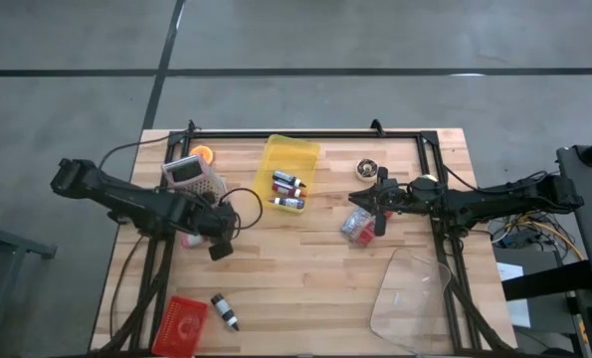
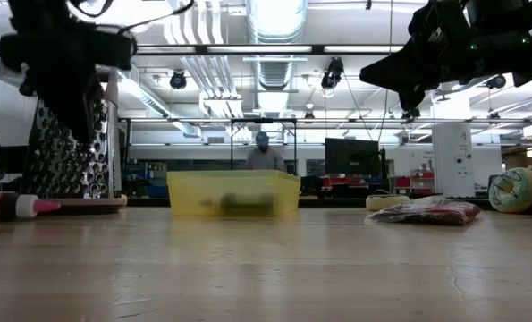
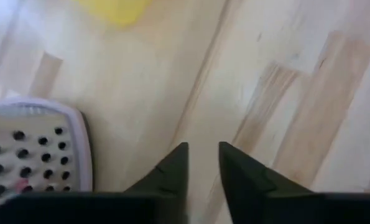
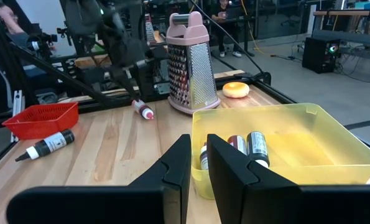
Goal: Pick & Place Food Item
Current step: Put the pink food coloring into the yellow bin
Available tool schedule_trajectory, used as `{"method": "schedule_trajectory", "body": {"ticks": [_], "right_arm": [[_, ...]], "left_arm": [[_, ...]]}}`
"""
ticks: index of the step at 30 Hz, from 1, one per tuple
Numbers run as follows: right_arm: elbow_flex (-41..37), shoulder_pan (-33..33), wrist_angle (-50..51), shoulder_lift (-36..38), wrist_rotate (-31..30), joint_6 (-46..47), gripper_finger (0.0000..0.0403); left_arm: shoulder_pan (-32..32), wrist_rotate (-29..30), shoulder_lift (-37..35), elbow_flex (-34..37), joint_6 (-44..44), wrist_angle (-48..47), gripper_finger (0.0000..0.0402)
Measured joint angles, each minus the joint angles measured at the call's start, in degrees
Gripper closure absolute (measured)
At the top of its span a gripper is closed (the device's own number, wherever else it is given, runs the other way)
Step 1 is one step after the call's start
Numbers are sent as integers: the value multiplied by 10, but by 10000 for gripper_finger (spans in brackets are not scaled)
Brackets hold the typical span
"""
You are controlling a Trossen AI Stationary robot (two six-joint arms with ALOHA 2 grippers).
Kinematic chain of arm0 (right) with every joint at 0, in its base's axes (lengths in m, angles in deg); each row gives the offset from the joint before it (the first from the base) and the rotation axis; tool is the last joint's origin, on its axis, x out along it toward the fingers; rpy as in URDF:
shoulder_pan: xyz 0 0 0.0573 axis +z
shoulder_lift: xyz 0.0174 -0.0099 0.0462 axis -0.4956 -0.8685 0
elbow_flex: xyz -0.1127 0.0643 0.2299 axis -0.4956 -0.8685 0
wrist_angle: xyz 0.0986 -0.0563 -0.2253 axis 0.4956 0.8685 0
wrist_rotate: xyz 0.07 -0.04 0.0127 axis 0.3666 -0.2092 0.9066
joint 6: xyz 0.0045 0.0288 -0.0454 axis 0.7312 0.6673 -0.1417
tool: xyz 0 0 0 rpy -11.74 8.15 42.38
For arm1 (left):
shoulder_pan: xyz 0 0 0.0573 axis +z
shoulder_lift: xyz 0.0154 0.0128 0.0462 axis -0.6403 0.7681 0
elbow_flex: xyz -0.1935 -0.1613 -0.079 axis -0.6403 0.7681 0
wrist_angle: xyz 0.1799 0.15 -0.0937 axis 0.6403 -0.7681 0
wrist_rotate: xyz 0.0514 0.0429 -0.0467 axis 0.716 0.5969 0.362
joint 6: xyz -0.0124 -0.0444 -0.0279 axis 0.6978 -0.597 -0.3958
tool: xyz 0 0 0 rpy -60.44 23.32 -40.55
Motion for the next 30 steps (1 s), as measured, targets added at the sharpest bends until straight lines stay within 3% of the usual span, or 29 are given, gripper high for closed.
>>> {"method": "schedule_trajectory", "body": {"ticks": [8,13,19,30], "right_arm": [[0,0,0,0,0,0,355],[0,0,0,0,0,0,355],[0,0,0,0,0,0,355],[0,0,0,0,0,0,355]], "left_arm": [[0,31,0,-66,-16,-48,189],[0,-4,0,-86,-21,-92,146],[0,-65,0,-92,-67,-157,137],[-6,-85,0,-55,-106,-191,140]]}}
